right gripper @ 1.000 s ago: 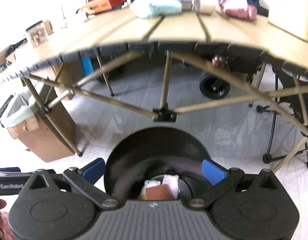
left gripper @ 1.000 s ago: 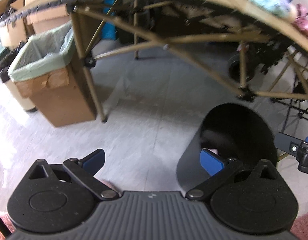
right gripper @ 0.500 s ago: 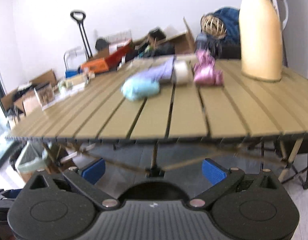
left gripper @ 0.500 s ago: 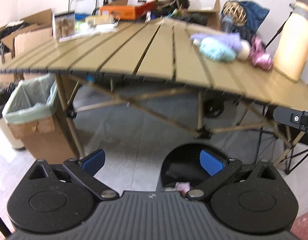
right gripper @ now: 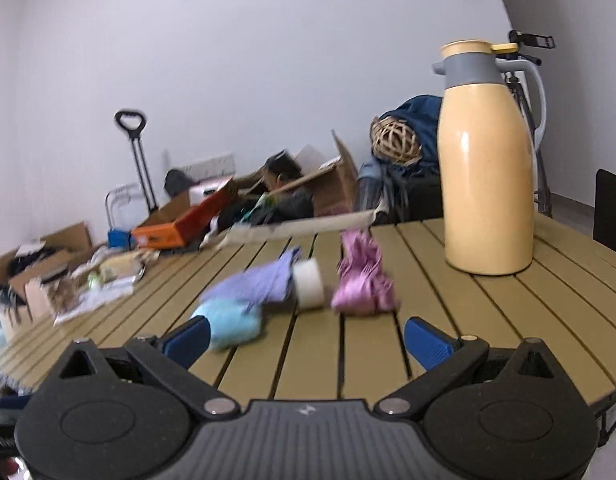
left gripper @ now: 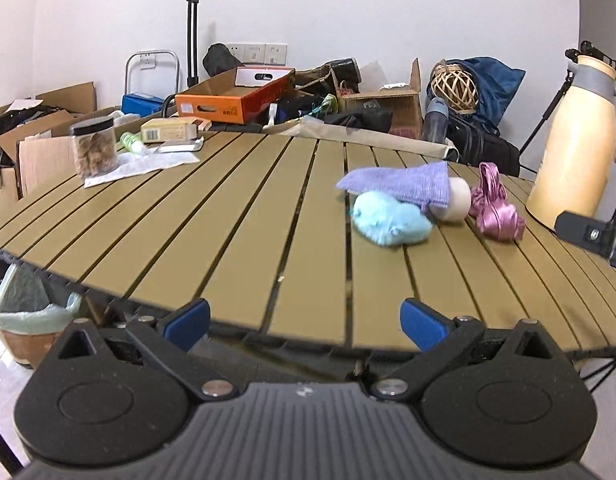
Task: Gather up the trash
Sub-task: 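Reach the left gripper to the blue plush while right gripper approaches the pink bow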
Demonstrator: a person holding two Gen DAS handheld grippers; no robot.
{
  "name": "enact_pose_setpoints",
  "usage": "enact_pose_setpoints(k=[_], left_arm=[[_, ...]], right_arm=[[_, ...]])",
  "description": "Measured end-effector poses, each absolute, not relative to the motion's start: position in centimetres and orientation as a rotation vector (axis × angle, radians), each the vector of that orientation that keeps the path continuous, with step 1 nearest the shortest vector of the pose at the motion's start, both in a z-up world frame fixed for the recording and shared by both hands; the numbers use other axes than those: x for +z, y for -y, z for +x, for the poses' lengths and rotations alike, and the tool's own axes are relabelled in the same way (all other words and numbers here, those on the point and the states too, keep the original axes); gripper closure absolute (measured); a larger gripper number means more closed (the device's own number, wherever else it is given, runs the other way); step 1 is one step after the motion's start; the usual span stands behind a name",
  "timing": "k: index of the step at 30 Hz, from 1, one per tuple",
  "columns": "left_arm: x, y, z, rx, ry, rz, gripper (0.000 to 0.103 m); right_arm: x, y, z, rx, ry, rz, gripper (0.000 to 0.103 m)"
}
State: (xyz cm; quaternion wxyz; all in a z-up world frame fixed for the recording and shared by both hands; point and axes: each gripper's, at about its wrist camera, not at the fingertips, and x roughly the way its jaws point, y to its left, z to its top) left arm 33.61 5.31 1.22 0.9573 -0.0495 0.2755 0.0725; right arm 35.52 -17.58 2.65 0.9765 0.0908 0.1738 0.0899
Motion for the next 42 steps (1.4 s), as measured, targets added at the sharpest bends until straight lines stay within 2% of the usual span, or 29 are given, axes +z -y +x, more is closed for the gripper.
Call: enact_pose_setpoints(k=[10,20,35,37,42], left_arm=[[2.0,-1.3,40.8,0.15,-0.541,-0.075,0.0],[0.3,0.6,47.6,0.154,-0.593,-0.091,0.0],[-1.8,0.9,52.8,0.189,-0.664,-0.072,0.0],[-2.0,0.8,53.1,0.195,-0.679,-0.081,0.004],[-2.1,0.6,53.0,0.154,-0.68,-0.089,0.025]], right_arm=[[2.7,20.2,41.6,0.101,-0.338,0.29,0.0],[0.7,22.6,46.9,0.001,-0.398,0.462,0.0],[-0.1,22.0,52.1,-0.048,-0.456,0.396,0.0],[-0.1,21.7,52.6,-0.045,-0.465,0.373,0.0],[-0.3,21.0,53.4,-0.024,-0.483,0.34,0.0]])
